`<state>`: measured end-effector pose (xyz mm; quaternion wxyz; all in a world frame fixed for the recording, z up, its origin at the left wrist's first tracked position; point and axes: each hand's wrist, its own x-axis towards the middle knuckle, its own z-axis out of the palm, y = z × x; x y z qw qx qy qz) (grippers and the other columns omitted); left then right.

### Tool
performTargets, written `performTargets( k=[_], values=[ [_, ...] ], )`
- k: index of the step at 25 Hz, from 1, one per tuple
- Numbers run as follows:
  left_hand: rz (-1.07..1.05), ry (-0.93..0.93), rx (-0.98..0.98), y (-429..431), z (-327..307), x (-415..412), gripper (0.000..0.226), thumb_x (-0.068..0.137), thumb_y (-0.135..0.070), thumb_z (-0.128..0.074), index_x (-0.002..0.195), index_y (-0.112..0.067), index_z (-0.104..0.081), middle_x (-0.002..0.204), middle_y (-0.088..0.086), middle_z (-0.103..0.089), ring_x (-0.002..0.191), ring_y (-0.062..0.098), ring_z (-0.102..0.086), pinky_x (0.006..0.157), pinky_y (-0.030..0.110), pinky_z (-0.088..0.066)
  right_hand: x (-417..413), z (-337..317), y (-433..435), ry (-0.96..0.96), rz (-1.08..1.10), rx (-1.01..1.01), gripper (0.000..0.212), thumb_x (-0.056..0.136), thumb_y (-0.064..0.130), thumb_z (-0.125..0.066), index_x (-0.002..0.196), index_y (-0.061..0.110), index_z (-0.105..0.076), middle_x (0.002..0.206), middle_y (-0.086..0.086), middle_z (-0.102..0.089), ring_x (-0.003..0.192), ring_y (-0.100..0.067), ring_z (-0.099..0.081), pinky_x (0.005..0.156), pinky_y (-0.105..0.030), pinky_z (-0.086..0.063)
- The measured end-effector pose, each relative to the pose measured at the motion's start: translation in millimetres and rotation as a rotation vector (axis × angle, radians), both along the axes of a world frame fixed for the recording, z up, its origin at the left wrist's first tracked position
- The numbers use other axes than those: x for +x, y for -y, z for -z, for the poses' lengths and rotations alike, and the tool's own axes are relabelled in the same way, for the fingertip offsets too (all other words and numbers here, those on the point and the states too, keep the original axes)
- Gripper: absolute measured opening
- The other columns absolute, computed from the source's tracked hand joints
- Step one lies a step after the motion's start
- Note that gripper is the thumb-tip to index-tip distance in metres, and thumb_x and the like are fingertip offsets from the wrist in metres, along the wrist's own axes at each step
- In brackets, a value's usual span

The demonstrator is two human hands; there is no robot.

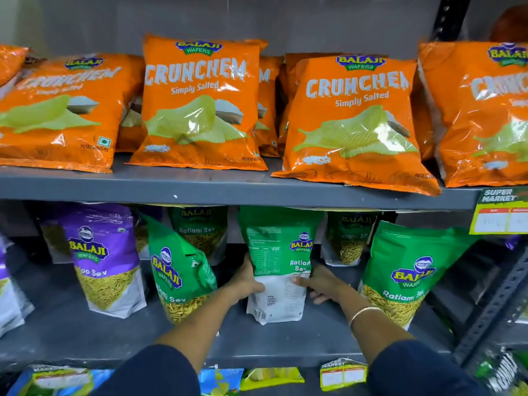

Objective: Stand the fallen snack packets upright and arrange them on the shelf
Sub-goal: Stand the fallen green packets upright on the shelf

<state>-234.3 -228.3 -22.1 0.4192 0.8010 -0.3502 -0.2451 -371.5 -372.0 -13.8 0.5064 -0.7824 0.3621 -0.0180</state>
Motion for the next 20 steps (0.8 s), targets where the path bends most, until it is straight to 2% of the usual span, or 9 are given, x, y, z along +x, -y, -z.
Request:
performTargets(
  k=[2,5,7,9,10,12,15,17,20],
  values=[
    [-0.029,0.018,0.029,0.3,-2.5,5.3,0.077,0.076,0.004,-0.059,0.143,-0.012,-0.024,0.139,0.014,-0.048,0.125,0.028,-0.048,0.099,0.027,-0.042,1.6,3.2,-4.1,-0.091,0.049,0.097,0.047,0.089,0.030,-0.060,0.122,-0.001,-0.048,0.079,-0.015,-0.057,0.056,-0.019,-0.055,0.050,-0.028,-0.053],
    [-0.083,-0.092,-0.008,-0.8,-4.3,8.5,0.055,0.085,0.006,-0.050,0.136,-0.011,-0.037,0.134,0.019,-0.053,0.115,0.035,-0.056,0.095,0.048,-0.052,2.2,10.8,-9.7,0.084,0.149,0.197,0.033,0.088,0.002,-0.058,0.114,0.003,-0.038,0.084,-0.014,-0.052,0.066,-0.020,-0.052,0.065,-0.034,-0.050],
    [-0.092,-0.129,-0.045,-2.1,-2.7,7.8,0.052,0.085,0.007,-0.052,0.132,-0.008,-0.037,0.132,0.023,-0.053,0.104,0.036,-0.059,0.086,0.049,-0.052,-3.7,14.3,-8.7,0.079,-0.012,0.182,0.053,0.079,-0.005,-0.066,0.121,0.005,-0.035,0.112,-0.014,-0.051,0.099,-0.025,-0.053,0.087,-0.037,-0.047],
    [-0.119,-0.062,-0.093,2.1,1.9,6.6,0.061,0.075,0.002,-0.070,0.128,-0.001,-0.039,0.130,0.024,-0.053,0.112,0.035,-0.057,0.092,0.047,-0.051,-7.2,19.0,-9.5,-0.064,-0.186,0.079,0.090,0.072,0.012,-0.078,0.142,0.015,-0.023,0.147,-0.015,-0.031,0.137,-0.028,-0.029,0.114,-0.042,-0.030],
    [-0.130,-0.046,-0.120,6.1,2.4,4.3,0.070,0.069,0.001,-0.076,0.128,0.001,-0.039,0.130,0.024,-0.053,0.118,0.034,-0.054,0.098,0.045,-0.047,-6.5,21.7,-11.5,-0.119,-0.218,0.012,0.102,0.069,0.022,-0.081,0.147,0.022,-0.015,0.154,-0.013,-0.018,0.144,-0.029,-0.013,0.118,-0.045,-0.019],
    [-0.089,-0.093,-0.157,13.5,0.6,-5.1,0.081,0.064,0.004,-0.080,0.131,0.001,-0.035,0.133,0.023,-0.052,0.123,0.032,-0.051,0.105,0.043,-0.043,-1.1,27.1,-19.7,-0.111,-0.182,-0.136,0.106,0.065,0.032,-0.082,0.147,0.024,-0.015,0.155,-0.012,-0.017,0.146,-0.030,-0.006,0.118,-0.046,-0.015],
    [-0.026,-0.163,-0.172,22.4,-3.6,-13.5,0.086,0.064,0.009,-0.078,0.133,0.001,-0.028,0.135,0.022,-0.051,0.126,0.031,-0.049,0.108,0.040,-0.041,-1.4,35.4,-16.4,0.086,0.029,-0.139,0.083,0.065,0.013,-0.081,0.133,0.009,-0.034,0.126,-0.013,-0.050,0.116,-0.020,-0.047,0.102,-0.035,-0.041],
    [0.007,-0.183,-0.153,22.2,-6.6,-9.6,0.085,0.066,0.009,-0.076,0.134,-0.001,-0.026,0.136,0.019,-0.049,0.126,0.030,-0.048,0.105,0.037,-0.043,-7.9,34.7,-7.2,0.120,0.083,-0.137,0.069,0.068,0.001,-0.074,0.127,0.004,-0.039,0.121,-0.016,-0.058,0.105,-0.022,-0.054,0.089,-0.031,-0.046],
    [0.086,-0.220,-0.041,18.3,-10.9,-1.5,0.078,0.075,0.003,-0.071,0.139,-0.009,-0.028,0.128,0.010,-0.050,0.118,0.024,-0.049,0.091,0.034,-0.045,-14.4,32.6,8.9,0.160,0.180,-0.211,0.047,0.073,-0.011,-0.062,0.119,-0.006,-0.053,0.119,-0.026,-0.063,0.104,-0.027,-0.059,0.089,-0.042,-0.049]
  ],
)
